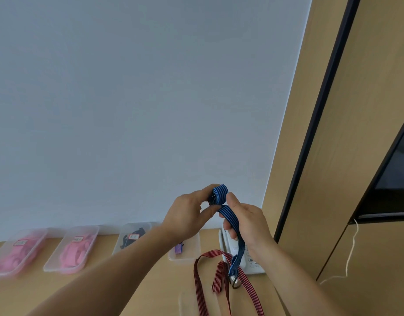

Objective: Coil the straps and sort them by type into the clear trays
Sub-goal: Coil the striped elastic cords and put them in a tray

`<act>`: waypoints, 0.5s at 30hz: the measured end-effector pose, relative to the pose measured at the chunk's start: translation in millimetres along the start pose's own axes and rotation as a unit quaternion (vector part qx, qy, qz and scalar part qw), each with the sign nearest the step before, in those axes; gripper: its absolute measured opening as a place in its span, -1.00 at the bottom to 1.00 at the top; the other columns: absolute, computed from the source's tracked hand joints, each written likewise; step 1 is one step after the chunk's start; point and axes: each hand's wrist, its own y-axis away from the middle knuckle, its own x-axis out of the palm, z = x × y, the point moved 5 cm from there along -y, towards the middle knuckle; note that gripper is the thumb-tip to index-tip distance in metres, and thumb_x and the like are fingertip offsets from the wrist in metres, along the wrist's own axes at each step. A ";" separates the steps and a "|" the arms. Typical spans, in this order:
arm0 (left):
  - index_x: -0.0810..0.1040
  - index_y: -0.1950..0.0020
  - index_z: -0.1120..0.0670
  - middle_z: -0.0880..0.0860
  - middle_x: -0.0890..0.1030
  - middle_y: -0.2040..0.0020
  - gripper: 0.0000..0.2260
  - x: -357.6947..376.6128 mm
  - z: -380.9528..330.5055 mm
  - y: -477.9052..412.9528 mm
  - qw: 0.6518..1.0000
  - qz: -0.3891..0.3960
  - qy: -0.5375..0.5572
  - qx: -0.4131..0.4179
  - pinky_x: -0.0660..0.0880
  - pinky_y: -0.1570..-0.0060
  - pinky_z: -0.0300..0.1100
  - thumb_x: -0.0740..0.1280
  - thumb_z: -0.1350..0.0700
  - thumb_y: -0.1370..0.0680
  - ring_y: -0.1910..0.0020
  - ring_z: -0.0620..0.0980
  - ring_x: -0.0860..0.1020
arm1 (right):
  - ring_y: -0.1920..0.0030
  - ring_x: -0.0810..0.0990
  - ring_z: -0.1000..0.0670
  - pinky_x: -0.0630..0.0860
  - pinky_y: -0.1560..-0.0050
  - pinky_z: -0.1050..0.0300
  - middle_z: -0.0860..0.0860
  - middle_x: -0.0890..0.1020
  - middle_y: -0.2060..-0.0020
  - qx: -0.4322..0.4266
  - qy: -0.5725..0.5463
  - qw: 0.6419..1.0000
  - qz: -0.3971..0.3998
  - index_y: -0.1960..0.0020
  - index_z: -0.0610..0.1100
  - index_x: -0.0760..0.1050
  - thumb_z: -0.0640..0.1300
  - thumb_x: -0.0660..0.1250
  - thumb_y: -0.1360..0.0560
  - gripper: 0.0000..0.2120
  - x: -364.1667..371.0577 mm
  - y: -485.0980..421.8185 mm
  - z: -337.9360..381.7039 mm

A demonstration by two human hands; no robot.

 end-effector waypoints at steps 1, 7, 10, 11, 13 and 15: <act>0.48 -0.38 -0.08 -0.14 0.67 -0.07 -0.65 -1.2 -2.2 1.2 0.999 -0.016 -0.033 0.035 0.55 0.09 -0.24 0.35 0.03 -0.59 0.11 -0.12 0.62 | 0.53 0.43 0.02 0.38 0.50 0.22 -0.08 0.59 0.47 0.002 -0.003 1.000 0.003 0.17 -0.29 0.62 0.29 0.25 -0.51 -0.40 0.8 0.4 -0.2; 0.62 -0.25 0.18 0.10 0.67 -0.17 -0.58 -3.7 -11.5 5.6 0.974 -0.065 -0.151 0.159 0.65 0.21 -0.10 0.54 0.31 -0.40 0.02 0.09 0.70 | 0.53 0.42 0.02 0.36 0.49 0.22 -0.08 0.58 0.48 -0.004 0.005 1.000 -0.001 0.19 -0.31 0.61 0.21 0.26 -0.54 -0.45 5.9 1.7 -1.7; 0.52 -0.39 0.08 0.06 0.56 -0.35 -0.54 -0.5 -3.5 4.5 0.990 -0.017 -0.095 0.099 0.60 -0.06 -0.14 0.43 0.30 -0.51 -0.18 0.04 0.63 | 0.52 0.42 0.03 0.37 0.47 0.22 -0.07 0.58 0.47 0.003 -0.021 1.000 0.001 0.12 -0.34 0.60 0.17 0.29 -0.55 -0.48 6.2 2.3 -3.9; 0.45 -0.45 0.01 0.01 0.49 -0.42 -0.51 0.9 2.1 4.1 0.997 0.002 -0.049 0.053 0.56 -0.14 -0.21 0.36 0.29 -0.54 -0.24 -0.02 0.58 | 0.51 0.42 0.04 0.37 0.46 0.21 -0.07 0.58 0.46 0.004 -0.026 1.000 -0.001 0.10 -0.34 0.60 0.15 0.30 -0.55 -0.49 5.2 2.2 -3.7; 0.32 -0.53 -0.05 -0.06 0.41 -0.47 -0.45 2.6 10.5 2.3 0.996 0.025 0.059 -0.058 0.45 -0.22 -0.37 0.27 0.28 -0.57 -0.36 -0.13 0.46 | 0.51 0.43 0.04 0.37 0.45 0.19 -0.05 0.59 0.45 0.002 -0.029 1.000 -0.005 0.08 -0.34 0.60 0.13 0.32 -0.54 -0.52 2.3 1.7 -2.8; 0.22 -0.57 0.00 -0.04 0.40 -0.48 -0.42 3.9 17.2 0.2 0.964 0.023 0.205 -0.170 0.44 -0.21 -0.41 0.27 0.26 -0.57 -0.38 -0.17 0.43 | 0.49 0.45 0.04 0.38 0.43 0.18 -0.06 0.61 0.43 -0.006 -0.034 0.999 -0.003 0.07 -0.31 0.61 0.10 0.32 -0.55 -0.57 0.7 2.0 -1.5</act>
